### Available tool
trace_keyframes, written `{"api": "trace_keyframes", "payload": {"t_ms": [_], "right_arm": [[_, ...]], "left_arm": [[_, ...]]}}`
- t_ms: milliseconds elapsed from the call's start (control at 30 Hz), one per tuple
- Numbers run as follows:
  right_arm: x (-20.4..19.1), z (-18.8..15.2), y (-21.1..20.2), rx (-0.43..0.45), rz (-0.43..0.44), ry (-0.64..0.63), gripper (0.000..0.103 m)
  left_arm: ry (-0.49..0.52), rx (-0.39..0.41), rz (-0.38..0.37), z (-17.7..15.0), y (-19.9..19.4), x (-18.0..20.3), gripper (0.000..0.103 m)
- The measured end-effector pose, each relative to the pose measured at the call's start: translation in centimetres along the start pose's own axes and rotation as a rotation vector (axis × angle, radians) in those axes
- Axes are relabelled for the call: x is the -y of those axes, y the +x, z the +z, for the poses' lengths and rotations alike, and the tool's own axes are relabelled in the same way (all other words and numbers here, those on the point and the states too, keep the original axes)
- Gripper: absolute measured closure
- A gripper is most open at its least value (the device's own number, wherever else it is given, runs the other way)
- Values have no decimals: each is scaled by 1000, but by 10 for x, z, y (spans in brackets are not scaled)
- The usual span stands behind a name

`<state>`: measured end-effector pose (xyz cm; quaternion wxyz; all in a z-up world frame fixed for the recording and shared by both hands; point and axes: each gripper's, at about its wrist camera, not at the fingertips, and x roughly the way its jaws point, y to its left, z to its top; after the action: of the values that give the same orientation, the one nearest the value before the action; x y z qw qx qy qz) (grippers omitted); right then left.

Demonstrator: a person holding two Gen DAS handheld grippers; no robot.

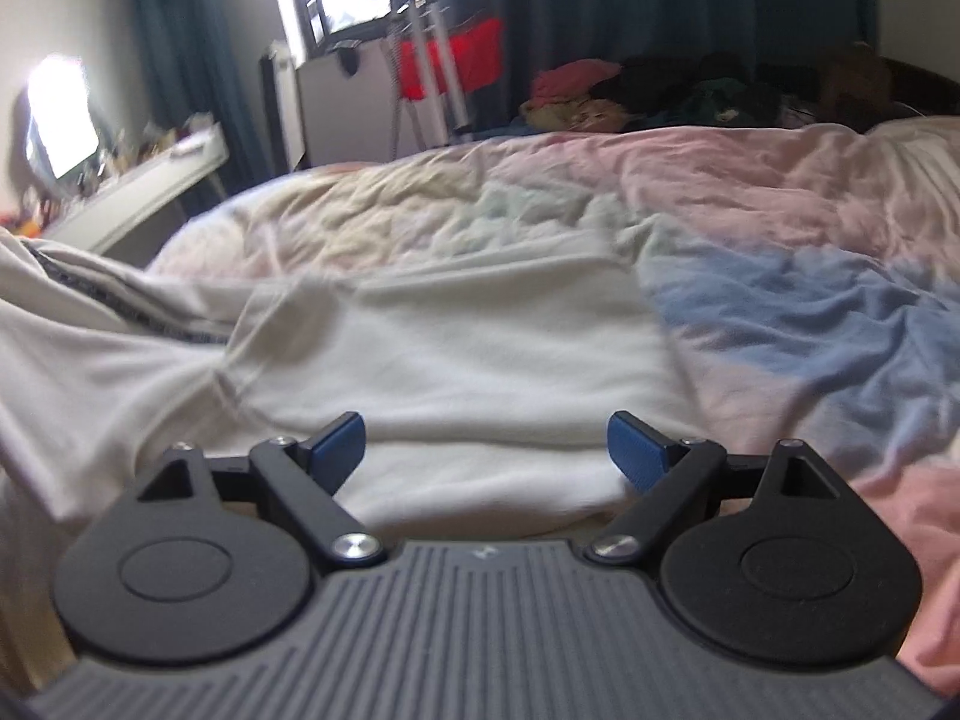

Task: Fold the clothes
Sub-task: 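Lift the waistband with the left gripper, lay it over the pants, open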

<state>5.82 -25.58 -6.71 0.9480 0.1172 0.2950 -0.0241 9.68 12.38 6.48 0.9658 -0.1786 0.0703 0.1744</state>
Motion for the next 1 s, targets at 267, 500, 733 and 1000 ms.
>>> {"api": "trace_keyframes", "payload": {"t_ms": [267,500,733,1000], "right_arm": [[48,23,-31,107,-59,152,14],[106,32,-42,150,-96,367,14],[170,27,-28,149,-161,610,14],[182,16,-8,97,33,789,14]], "left_arm": [[133,122,-189,-27,-72,158,87],[312,121,-374,-131,-113,268,88],[555,-172,-530,-257,-101,311,87],[663,-444,-613,-265,-74,277,28]]}}
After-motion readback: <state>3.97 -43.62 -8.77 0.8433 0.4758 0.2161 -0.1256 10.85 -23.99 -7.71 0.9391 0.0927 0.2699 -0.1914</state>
